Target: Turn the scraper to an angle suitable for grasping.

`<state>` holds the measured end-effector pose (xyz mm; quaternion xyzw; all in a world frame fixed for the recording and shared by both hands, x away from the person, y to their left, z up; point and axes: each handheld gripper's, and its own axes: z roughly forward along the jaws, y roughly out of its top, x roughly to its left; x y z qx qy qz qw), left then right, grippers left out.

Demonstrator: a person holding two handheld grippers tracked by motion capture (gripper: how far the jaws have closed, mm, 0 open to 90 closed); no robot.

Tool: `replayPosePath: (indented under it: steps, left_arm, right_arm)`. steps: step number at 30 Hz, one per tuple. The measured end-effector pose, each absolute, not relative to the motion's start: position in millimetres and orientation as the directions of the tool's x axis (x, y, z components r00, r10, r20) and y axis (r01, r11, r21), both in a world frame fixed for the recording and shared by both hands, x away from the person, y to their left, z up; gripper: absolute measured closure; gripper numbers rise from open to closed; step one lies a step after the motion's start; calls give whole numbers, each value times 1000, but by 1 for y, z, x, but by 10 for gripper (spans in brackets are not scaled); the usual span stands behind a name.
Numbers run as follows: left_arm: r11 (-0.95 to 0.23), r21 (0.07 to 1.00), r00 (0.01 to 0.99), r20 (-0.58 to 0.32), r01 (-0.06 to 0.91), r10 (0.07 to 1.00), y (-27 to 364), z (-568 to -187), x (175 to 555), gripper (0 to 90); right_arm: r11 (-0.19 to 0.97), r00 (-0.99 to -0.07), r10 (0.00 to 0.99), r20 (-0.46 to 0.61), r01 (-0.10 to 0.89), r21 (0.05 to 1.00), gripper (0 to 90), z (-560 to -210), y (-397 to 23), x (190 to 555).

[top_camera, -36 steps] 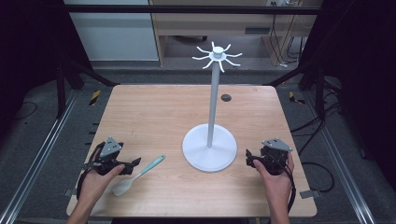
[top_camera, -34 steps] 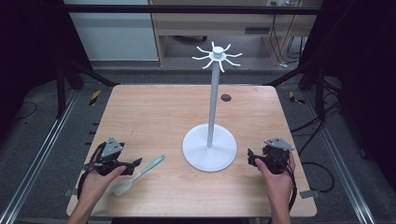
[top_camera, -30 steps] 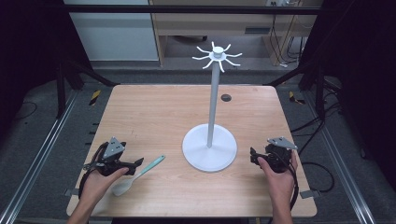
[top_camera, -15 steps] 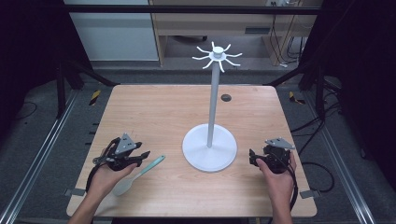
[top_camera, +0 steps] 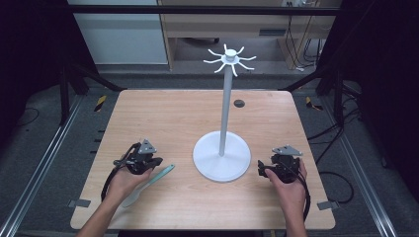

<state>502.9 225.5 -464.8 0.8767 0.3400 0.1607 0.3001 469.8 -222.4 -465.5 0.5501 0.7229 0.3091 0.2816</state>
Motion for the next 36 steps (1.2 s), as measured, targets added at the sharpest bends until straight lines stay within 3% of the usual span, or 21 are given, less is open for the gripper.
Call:
replayPosePath:
  steps: [22, 36]
  left_arm:
    - [-623, 593, 736, 74, 510, 673, 213, -480, 500, 900]
    - [-712, 547, 819, 82, 440, 569, 194, -472, 478, 900]
  right_arm:
    - [222, -263, 963, -63, 632, 742, 118, -467, -222, 472]
    - [225, -268, 961, -62, 634, 739, 112, -468, -221, 473]
